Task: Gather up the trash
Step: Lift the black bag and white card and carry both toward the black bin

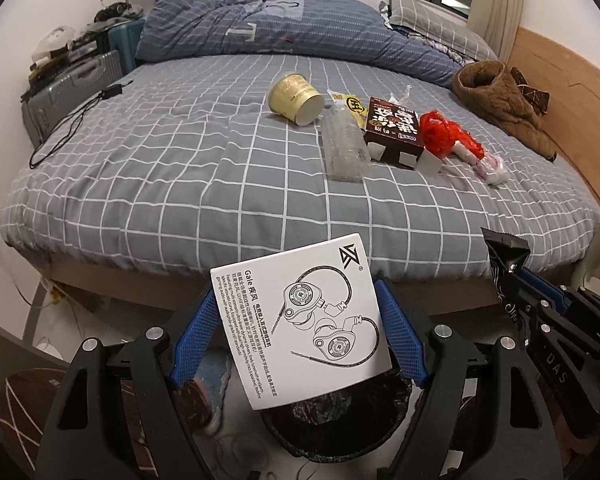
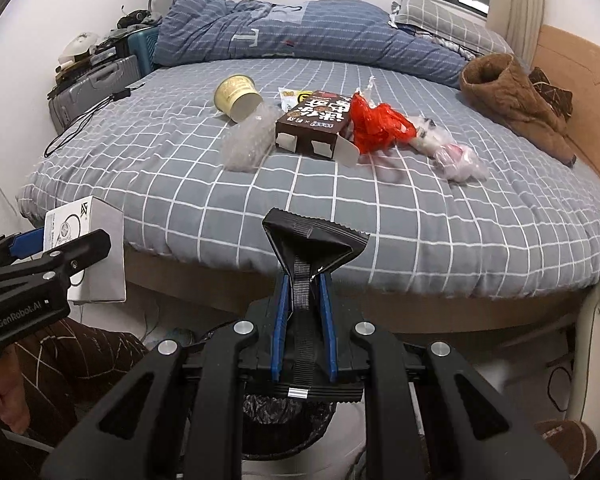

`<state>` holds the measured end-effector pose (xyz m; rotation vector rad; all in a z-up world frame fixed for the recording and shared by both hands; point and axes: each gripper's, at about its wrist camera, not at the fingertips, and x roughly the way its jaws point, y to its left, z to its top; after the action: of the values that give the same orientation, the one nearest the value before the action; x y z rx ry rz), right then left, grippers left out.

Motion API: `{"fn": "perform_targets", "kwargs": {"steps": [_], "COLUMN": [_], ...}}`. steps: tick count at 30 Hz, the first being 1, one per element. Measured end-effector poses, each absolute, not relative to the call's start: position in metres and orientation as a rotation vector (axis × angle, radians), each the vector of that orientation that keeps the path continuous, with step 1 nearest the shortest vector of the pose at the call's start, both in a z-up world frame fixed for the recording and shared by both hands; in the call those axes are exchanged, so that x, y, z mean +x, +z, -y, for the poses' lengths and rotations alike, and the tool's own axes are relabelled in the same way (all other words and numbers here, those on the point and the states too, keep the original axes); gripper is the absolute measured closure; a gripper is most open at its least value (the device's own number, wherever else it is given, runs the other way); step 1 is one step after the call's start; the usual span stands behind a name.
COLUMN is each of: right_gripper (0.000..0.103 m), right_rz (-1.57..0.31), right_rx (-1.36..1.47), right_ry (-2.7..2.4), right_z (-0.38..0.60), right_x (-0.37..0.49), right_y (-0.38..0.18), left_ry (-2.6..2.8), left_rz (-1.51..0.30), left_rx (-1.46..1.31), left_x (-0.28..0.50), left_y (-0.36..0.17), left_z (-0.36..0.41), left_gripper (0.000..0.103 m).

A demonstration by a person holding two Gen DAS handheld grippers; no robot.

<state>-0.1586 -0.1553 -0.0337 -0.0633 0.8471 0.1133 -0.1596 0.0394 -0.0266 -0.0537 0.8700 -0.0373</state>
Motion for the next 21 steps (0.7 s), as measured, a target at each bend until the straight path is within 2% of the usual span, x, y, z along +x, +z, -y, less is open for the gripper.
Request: {"fn": "perform_targets", "kwargs": {"steps": [11,21], "right_gripper": [0.088,0.088], "right_rz": [-0.902,-0.993], "right_rx": [-0.047,-0.045], "right_ry": [0.101,0.111], "right_z": [0.156,0.154], "right_x": [-0.179,-0.167], "right_y": [-0.051,-0.099], "left_ry": [-0.039,-0.048], "left_rz": [-0.940,-0.998], "left_rx": [-0.062,-0.053], "left_x": [-0.176,-0.165], "left_y": [-0.055,-0.099], "left_z": [-0.039,-0.040], "left_gripper": [0.027,0.028]}}
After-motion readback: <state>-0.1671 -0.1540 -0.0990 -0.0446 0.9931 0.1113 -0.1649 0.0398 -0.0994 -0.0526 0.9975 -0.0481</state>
